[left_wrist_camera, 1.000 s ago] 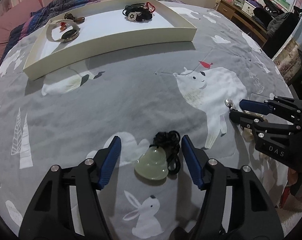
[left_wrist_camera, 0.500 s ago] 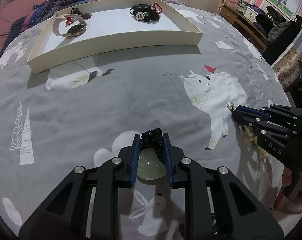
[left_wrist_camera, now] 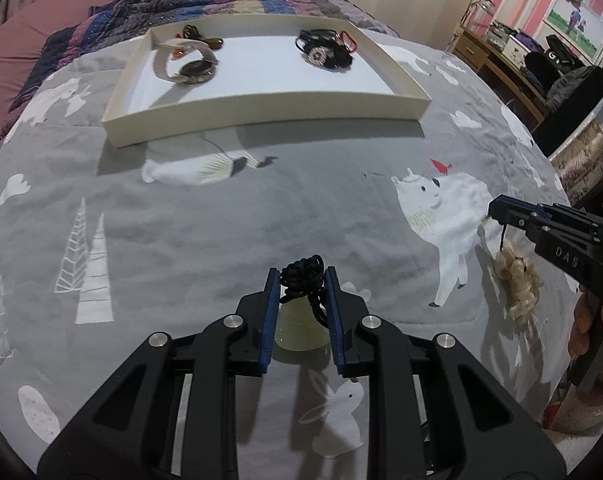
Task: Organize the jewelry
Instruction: 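Carry the jade pendant and black cord charm over the white tray with both tools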
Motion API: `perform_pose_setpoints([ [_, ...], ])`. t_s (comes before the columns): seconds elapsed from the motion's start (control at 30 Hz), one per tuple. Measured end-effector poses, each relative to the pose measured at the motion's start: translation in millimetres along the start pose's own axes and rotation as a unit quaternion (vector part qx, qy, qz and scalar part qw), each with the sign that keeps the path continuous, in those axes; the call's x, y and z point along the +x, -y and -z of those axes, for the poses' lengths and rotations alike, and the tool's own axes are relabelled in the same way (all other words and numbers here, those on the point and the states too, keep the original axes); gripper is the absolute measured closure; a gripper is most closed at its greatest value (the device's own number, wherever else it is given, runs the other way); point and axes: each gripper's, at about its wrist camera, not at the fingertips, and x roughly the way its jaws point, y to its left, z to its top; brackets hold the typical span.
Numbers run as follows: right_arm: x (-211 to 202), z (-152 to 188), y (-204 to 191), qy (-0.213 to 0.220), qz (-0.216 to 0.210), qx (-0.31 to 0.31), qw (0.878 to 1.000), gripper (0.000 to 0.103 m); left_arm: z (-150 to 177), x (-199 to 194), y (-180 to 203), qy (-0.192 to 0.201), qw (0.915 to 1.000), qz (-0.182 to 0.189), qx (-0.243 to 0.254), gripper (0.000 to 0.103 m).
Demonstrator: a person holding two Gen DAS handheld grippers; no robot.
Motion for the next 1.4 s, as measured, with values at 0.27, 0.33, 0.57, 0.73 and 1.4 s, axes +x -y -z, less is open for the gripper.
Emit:
perform_pose_setpoints([
  [0.27, -3, -23, -2, 0.017, -0.003, 0.003, 1.0, 0.093, -10, -11, -18, 0.017, 0.9997, -0.003, -0.02, 0.082],
  [0.33, -5, -30, -5, 0.023, -0.003, 0.001, 1.0, 0.093, -16, -13, -22, 0.019, 0.9996, -0.005, -0.023, 0.082],
  [0.57, -21, -84, -17, 0.062, -0.009, -0.01, 0.998, 0.093, -57, -33, -36, 0.044, 0.9985, -0.014, -0.03, 0.082],
  [0.73, -19, -134, -26, 0.083, -0.015, -0.011, 0.996, 0.093, -104, -34, -51, 0.056, 0.9974, -0.017, -0.042, 0.082],
  [1.4, 96, -202, -8, 0.066, 0.0, 0.035, 0.997, 0.093, -203, 82, -58, 0.046, 0.9978, -0.029, -0.038, 0.082],
])
